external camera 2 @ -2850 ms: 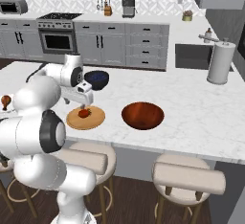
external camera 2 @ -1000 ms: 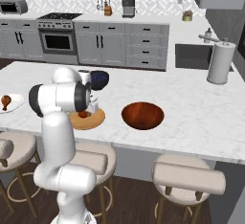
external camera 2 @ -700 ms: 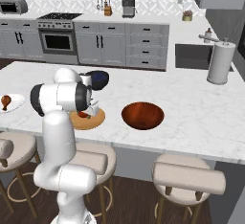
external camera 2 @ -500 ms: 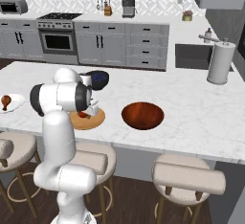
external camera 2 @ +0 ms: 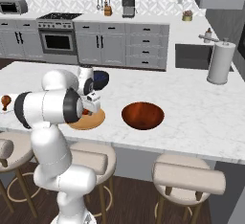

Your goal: Pick the chicken drumstick and tomato from their plates and place them in the bowl. Then put the bowl in the fridge.

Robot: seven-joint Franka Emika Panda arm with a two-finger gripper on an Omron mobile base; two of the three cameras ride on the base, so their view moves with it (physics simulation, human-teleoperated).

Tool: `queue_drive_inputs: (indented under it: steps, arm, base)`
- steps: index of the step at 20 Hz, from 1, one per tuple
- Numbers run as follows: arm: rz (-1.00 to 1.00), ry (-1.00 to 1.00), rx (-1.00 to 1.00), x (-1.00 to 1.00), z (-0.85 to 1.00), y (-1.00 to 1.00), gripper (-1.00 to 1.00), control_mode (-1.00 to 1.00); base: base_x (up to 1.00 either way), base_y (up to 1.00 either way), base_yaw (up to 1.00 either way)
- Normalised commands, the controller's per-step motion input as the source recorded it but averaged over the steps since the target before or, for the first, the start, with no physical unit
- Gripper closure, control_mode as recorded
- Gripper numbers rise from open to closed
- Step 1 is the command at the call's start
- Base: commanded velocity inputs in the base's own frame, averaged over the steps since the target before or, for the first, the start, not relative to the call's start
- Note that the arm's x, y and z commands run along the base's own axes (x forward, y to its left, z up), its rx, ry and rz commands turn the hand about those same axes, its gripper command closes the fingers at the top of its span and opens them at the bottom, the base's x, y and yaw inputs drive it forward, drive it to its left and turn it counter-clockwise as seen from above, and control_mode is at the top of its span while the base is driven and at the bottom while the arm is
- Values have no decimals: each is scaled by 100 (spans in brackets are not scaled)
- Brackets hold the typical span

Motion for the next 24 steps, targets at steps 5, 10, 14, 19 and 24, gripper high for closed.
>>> queue_drive_inputs:
  steps: [5, 10, 14, 19, 24]
  arm:
    - [0, 0, 0, -35, 72, -87, 100, -100]
    - [0, -2, 0, -20, 48, -100, 100, -100]
    - [0, -7, -8, -9, 13, -90, 100, -100]
    - [0, -5, -3, 7, 0, -88, 100, -100]
    - [0, 4, 2, 49, 0, -77, 100, -100]
  base:
    - [0, 0, 0]
    - [0, 0, 0]
    - [0, 0, 0]
    - [0, 0, 0]
    - [0, 0, 0]
